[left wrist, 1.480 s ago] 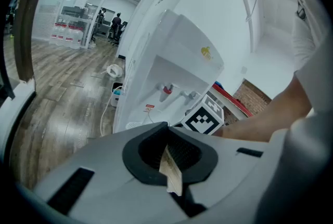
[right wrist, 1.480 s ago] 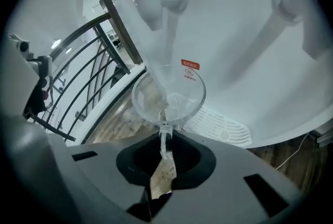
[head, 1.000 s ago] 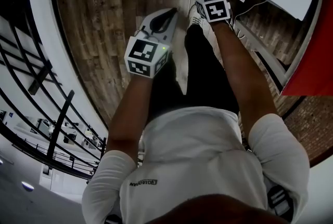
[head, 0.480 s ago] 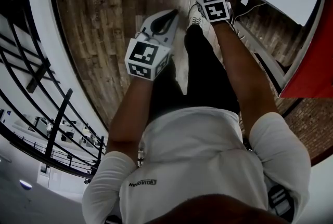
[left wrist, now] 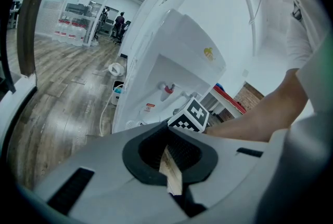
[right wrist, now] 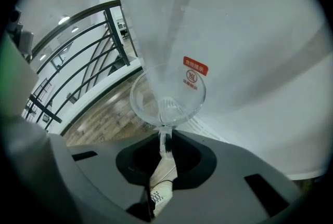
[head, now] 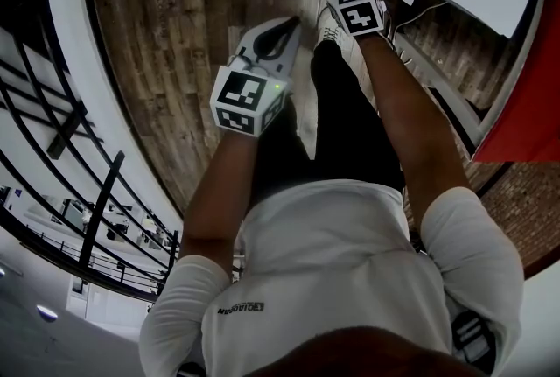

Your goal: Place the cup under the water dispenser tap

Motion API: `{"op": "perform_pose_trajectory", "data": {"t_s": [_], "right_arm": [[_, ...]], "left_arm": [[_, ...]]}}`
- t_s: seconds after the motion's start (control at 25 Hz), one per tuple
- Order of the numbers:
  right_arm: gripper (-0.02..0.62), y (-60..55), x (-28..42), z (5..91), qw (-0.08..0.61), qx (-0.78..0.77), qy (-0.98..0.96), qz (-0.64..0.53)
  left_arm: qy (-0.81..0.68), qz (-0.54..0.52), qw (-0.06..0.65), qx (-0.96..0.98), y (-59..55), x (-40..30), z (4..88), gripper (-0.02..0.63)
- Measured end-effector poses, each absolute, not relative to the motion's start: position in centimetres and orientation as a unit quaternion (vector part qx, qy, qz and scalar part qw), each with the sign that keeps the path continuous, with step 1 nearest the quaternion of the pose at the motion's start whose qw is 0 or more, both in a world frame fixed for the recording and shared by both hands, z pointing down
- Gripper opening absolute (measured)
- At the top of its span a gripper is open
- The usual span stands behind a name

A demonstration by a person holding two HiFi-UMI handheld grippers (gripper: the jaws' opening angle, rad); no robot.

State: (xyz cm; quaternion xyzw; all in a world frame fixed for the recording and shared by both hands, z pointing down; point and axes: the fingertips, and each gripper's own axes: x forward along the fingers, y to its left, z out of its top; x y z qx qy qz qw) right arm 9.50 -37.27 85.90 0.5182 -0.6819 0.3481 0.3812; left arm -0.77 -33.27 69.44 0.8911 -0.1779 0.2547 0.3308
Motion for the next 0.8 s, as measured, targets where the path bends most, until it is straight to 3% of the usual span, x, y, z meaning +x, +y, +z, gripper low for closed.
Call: {"op": "perform_pose_trajectory", "data": {"t_s": [0.8], "right_arm": [[0.091, -35.8, 10.2, 84.6, 0.398, 0.541, -0.662, 0.333]], "left_arm": [[-0.181, 0.251, 0.324, 0.894, -31.9, -2.2, 68.1, -0.005]]}}
